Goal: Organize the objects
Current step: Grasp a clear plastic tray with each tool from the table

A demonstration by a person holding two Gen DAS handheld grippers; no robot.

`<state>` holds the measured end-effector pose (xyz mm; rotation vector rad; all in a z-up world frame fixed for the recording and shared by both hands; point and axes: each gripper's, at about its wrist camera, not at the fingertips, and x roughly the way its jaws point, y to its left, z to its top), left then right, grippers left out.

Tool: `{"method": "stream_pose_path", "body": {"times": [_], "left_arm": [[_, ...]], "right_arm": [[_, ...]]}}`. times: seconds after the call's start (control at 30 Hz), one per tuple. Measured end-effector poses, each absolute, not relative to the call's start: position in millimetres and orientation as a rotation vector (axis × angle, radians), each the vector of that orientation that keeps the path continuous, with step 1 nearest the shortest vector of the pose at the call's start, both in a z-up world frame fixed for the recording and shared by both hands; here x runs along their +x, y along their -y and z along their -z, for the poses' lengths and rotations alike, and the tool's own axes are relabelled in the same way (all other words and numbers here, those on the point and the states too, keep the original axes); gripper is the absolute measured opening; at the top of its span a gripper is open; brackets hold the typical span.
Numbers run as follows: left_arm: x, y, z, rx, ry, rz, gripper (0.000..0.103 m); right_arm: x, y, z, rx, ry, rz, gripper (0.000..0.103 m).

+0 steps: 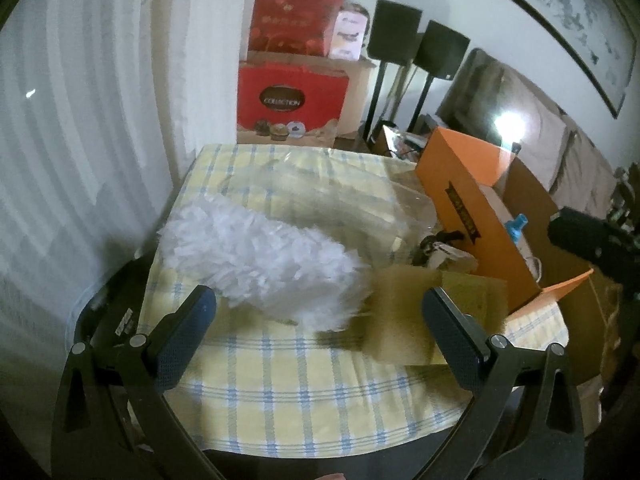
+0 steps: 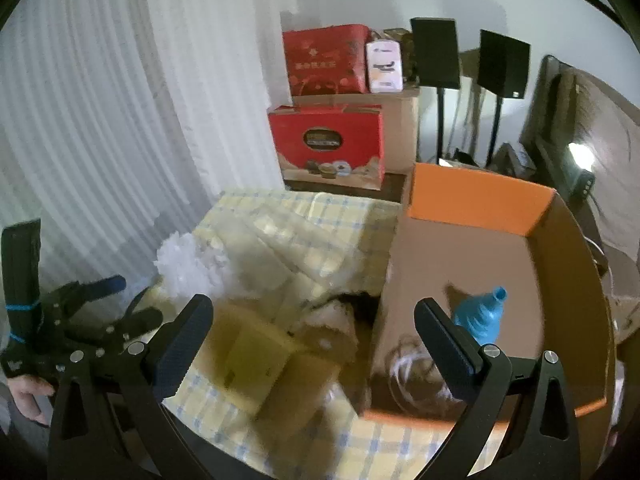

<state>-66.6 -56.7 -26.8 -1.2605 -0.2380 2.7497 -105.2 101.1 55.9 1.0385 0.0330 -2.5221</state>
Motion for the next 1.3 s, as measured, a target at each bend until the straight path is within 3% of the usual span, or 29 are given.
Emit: {"method": "stream_pose_path", "body": {"times": [0.53, 0.83, 1.3], "left_arm": [[-161, 117, 17, -1.353, 0.329, -2.804, 0.103], [-217, 111, 47, -1.492, 0.381, -2.675, 0.102], [-232, 94, 57, -1.53, 0.399, -2.623, 0.099]], "right_arm": [[-194, -47, -40, 1.15, -0.213, 2.426, 0.097], [-243, -23, -6, 1.307, -0.295, 2.311, 0.09], [-270, 5, 36, 1.439, -0.529, 2.201, 0.09]]}}
